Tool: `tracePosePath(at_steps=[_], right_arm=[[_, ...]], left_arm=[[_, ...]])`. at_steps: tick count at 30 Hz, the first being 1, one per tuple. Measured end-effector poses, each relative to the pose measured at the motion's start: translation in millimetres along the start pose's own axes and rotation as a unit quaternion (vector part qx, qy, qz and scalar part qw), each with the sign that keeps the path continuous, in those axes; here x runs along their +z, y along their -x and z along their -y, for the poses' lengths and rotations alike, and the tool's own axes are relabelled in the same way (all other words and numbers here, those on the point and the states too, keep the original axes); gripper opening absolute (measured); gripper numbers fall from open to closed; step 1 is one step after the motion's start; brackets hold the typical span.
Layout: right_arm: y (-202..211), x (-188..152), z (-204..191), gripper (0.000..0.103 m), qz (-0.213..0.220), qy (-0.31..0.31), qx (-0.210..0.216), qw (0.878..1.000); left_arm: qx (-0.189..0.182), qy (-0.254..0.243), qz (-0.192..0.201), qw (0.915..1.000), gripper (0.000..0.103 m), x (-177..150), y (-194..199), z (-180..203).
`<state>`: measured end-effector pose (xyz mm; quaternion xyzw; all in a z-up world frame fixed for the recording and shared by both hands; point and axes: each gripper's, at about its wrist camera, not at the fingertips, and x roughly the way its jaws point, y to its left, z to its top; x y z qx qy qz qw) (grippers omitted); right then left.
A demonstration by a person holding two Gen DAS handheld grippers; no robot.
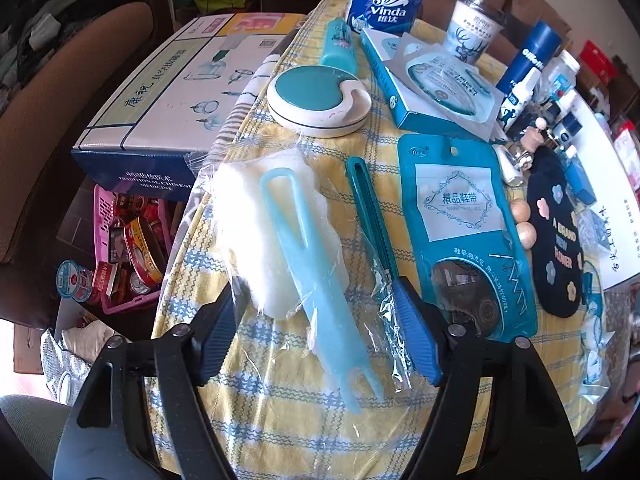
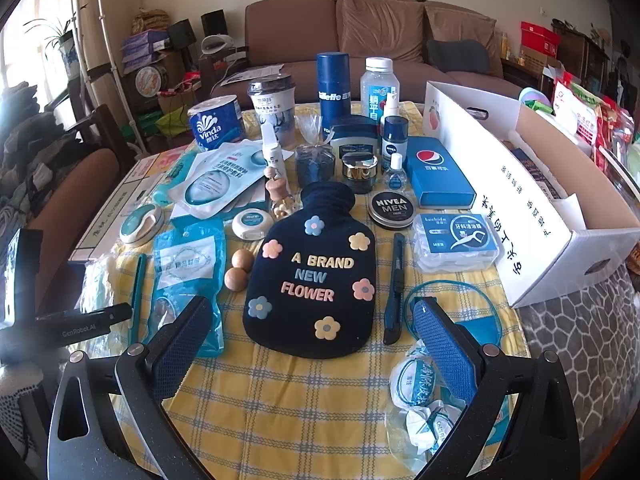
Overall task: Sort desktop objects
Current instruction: 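Close the left tool on the bagged light-blue brush while the right tool reaches toward the blue clip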
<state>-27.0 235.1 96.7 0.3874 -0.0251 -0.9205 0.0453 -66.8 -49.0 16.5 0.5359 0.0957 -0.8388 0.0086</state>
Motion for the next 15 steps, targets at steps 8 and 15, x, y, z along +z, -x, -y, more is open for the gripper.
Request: tracePosePath(at_steps=[8,15], right_arm=[[1.2,1.2,-3.7,0.082,-0.009,0.001,0.021,1.0],[14.1,5.6,7.9,0.069,-0.003,-0.021,0.021,1.0]], left_arm=[[-0.009,-0.01,0.003,0.9999,0.036,1.2,9.0,-11.3],[-0.006,-0.023,0.003,0.9997,0.038,-0.6,4.0,-11.7]])
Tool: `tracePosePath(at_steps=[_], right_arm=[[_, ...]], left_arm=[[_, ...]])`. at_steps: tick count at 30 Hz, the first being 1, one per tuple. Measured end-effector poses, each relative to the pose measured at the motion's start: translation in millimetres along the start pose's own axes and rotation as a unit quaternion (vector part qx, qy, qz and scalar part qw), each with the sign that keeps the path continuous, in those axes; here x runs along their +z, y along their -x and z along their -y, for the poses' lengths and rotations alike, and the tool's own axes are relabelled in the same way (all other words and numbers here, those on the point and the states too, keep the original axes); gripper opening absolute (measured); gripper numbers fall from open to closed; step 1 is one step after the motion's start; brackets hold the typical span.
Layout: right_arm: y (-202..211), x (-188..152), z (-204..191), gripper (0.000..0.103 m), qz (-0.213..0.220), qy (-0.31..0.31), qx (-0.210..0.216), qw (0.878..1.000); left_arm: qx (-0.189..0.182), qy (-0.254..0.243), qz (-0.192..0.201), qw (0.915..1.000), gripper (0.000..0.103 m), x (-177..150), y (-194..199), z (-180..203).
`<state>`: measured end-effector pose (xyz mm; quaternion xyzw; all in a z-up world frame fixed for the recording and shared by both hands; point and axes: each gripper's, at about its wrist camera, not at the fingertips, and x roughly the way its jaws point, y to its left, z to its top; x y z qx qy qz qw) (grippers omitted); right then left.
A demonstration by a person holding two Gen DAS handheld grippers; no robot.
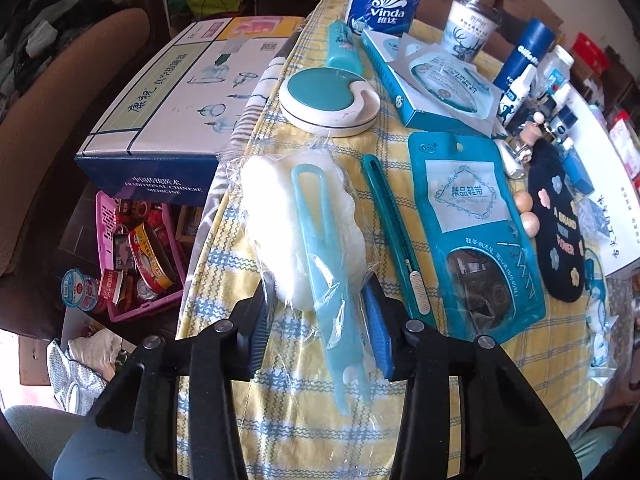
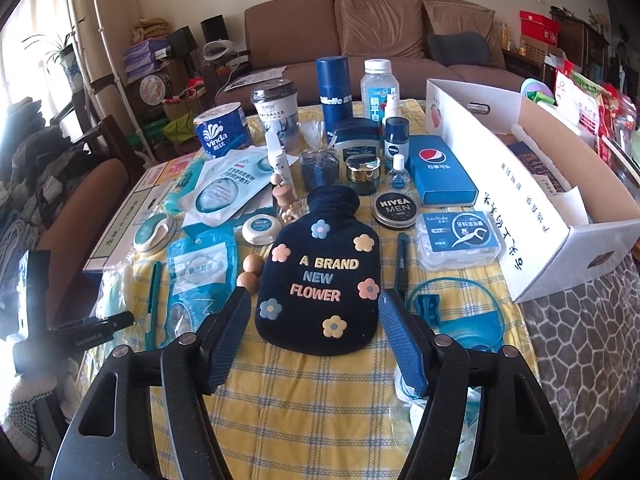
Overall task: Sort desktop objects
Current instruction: 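Close the left tool on the bagged light-blue brush while the right tool reaches toward the blue clip, then lift the bagged brush with the left tool while the right tool grasps the small blue clip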
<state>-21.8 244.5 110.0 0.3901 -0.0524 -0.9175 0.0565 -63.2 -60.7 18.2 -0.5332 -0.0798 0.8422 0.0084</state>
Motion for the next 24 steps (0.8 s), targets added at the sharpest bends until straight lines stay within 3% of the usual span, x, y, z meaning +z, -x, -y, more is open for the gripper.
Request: tracePosePath(at_steps=[2,11,17,24], right_arm=[[5.4,2.5,4.5,0.068,0.002,-0.001,-0.004,1.0],[48.8,24.4,49.4,0.069,0.045,-0.041,-0.029,0.998],[57.5,31.1,51.3,0.069,0.054,-0.027,-0.024,0.998],[61.4,11.3,82.1,0.075,0.039,-0.051,-0.047,0.997]], left_arm=[[-0.013,-0.008,0.01,0.9998,0.028,0.5,6.1,1.6],[-0.077,-0.024,0.057,0.9952,0.028,13.1,65.9,3.5],[-0.103,-0.036,0.073,0.9913,0.028,21.2,94.4,10.9],[-0.121,-0.055,0.07,0.9886,0.028,17.4,99.0,29.1]])
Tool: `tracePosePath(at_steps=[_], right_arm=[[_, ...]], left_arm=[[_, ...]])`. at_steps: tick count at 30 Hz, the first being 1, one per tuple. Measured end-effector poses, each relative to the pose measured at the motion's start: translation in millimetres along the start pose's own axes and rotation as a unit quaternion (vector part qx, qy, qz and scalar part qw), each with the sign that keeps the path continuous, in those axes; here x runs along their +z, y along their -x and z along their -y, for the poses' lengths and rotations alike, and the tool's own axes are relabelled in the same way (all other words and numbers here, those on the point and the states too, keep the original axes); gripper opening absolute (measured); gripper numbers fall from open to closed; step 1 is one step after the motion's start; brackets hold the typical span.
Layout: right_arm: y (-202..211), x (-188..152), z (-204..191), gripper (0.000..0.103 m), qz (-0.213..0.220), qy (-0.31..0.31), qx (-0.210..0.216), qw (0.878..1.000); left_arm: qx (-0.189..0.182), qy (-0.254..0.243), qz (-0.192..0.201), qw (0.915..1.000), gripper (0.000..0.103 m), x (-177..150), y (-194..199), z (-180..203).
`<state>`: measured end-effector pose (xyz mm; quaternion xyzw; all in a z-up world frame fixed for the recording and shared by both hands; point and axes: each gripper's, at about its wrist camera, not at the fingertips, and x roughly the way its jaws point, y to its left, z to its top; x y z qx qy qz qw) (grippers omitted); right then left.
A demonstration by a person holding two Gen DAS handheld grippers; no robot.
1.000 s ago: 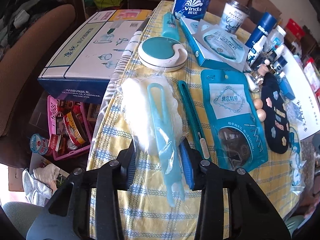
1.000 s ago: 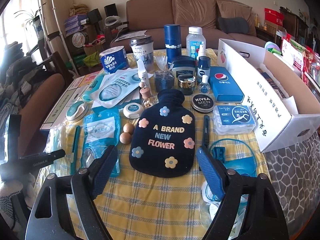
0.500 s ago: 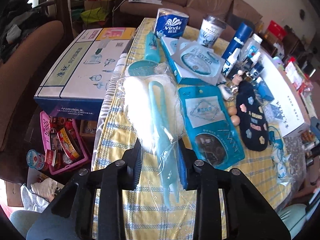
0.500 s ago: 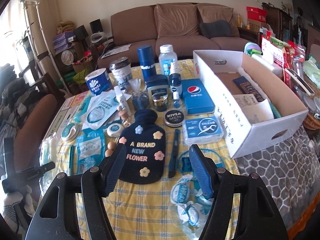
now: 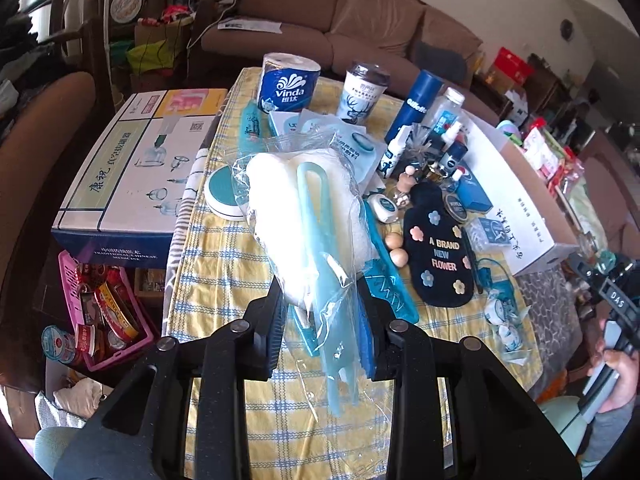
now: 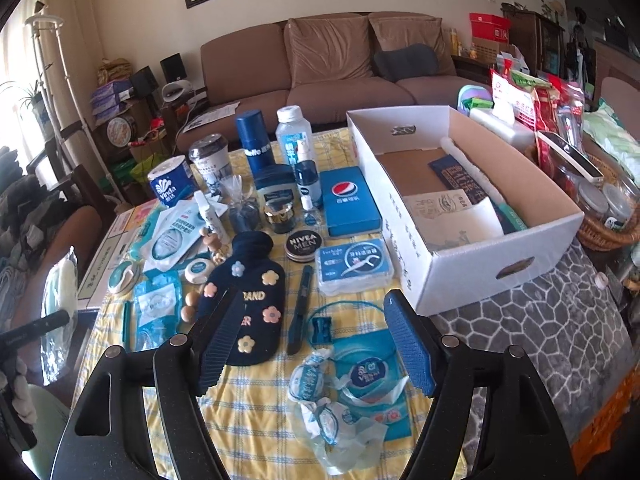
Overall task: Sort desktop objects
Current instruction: 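Lift the bagged brush with the left tool while the right tool grasps the small blue clip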
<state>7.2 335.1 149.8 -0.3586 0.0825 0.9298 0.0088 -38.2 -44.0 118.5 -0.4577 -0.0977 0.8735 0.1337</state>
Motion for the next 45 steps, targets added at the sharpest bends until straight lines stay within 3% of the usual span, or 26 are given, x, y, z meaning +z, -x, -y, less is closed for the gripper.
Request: tracePosePath(at_steps=[11,21,26,30,36,40,42,45], right_arm=[[-30.1,-35.6,18.3,0.075,-0.052,-0.013,-0.006,0.999],[-83.4,-20.4,9.4,0.075,-0.082,0.005,-0.006,0.997],[-120.0,-16.7,17.4,0.06,-0.125,0.016,-0.01,0.992],[-136.3,-18.4,17.9,0.06,-0.147,0.017,0.004,0.989],[-149.3,-26.2,12.8,0.06,-0.164,0.041,-0.011,0.986],[-155.2,-31.4,12.1,0.045,-0.167,0.056,-0.008,0.984],[-153.2,-30.3,13.2,0.022,-0.163,0.054,0.005,0.985],[-144.0,-26.8,15.3,0.021,-0.144,0.044,0.019,0.988]], left_arm=[[0.001,-0.015,-0.018,0.9997,0.028,-14.2,-13.0,17.8],[0.001,-0.026,-0.023,0.9994,0.028,-11.3,-21.0,26.5],[-0.004,-0.026,-0.028,0.9993,0.029,-8.0,-28.1,27.1],[-0.008,-0.027,-0.029,0.9992,0.029,-6.3,-32.8,29.2],[-0.011,-0.03,-0.032,0.999,0.029,-4.5,-38.8,33.1],[-0.014,-0.032,-0.031,0.9989,0.029,-4.5,-38.8,35.8],[-0.014,-0.033,-0.031,0.9989,0.029,-4.5,-38.4,37.6],[-0.017,-0.036,-0.032,0.9987,0.029,-5.0,-37.6,42.1]])
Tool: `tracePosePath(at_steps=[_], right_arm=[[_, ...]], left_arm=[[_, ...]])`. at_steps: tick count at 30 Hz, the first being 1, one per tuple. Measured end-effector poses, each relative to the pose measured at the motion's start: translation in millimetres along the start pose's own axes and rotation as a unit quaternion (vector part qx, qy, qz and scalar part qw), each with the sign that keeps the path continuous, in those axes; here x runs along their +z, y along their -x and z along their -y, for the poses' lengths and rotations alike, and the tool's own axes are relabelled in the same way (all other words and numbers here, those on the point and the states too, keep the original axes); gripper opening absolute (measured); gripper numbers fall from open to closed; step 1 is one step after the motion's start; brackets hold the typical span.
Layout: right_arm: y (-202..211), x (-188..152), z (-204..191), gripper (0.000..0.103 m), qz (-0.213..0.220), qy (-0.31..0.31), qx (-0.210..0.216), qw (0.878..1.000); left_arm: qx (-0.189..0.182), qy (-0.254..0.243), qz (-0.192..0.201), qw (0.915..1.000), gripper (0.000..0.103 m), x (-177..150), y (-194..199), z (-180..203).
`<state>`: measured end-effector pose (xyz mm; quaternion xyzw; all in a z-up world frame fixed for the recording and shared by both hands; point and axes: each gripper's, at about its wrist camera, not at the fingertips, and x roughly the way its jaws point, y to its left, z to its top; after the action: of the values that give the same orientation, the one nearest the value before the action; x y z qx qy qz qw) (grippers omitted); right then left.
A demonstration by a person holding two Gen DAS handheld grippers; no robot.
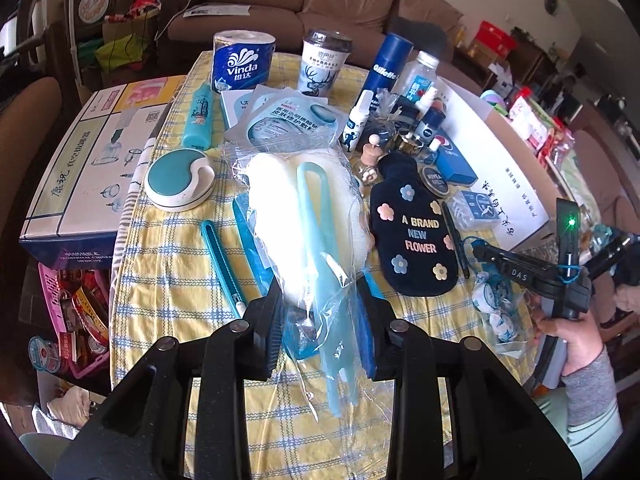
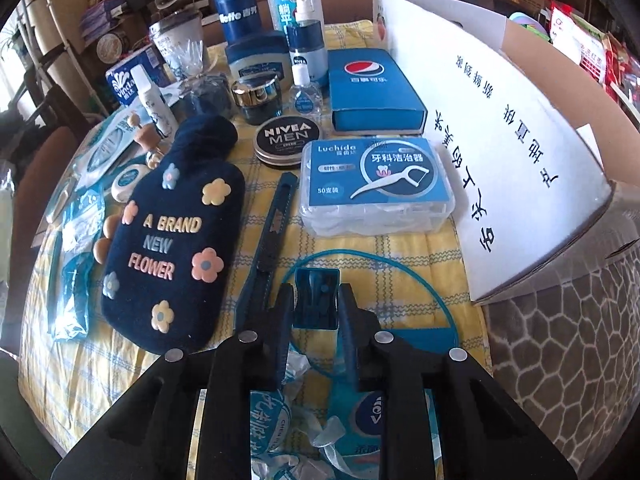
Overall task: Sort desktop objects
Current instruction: 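Lift the bagged brush with the left tool while the right tool grasps the small blue clip, then carry both items over the white cardboard box and open both tools to drop them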
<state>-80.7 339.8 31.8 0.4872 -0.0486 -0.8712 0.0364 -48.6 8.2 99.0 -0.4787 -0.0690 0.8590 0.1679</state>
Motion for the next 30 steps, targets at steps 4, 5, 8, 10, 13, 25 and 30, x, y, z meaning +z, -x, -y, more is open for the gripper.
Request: tracePosePath(at_steps=[4,5,8,10,13,25,30], right_arm=[[16.1,3.2,1.4,0.021,0.019,-0.011,0.019,1.0],[21.6,4.0,2.2,0.021,0.024,-0.015,0.025,0.999],[41.7,10.0,2.4,0.021,0.038,-0.015,0.031,0.999],[59.2,15.2,3.5,0.021,0.051,-0.015,0.041,0.998],[91.0,28.2,13.4,0.021,0.068,-0.007,0.046,0.997],[165.9,96.9,129.6,0.021,0.068,-0.025,0.012,0.997],[147.3,109.1,176.7,0.021,0.043,-0.035,-0.002,0.998]], left_arm=[[-0.006,-0.008,0.0,0.9999,0.028,3.2,2.9,9.1],[-0.008,-0.011,0.001,0.9999,0.029,4.6,4.2,12.3],[-0.021,-0.018,0.001,0.9996,0.029,11.7,6.6,24.7],[-0.029,-0.027,-0.002,0.9992,0.029,19.9,6.6,38.6],[-0.049,-0.046,-0.007,0.9977,0.029,39.1,3.4,70.8],[-0.138,-0.105,-0.027,0.9845,0.029,139.9,-50.4,246.8],[-0.142,-0.128,-0.051,0.9802,0.029,172.1,-96.0,310.5]])
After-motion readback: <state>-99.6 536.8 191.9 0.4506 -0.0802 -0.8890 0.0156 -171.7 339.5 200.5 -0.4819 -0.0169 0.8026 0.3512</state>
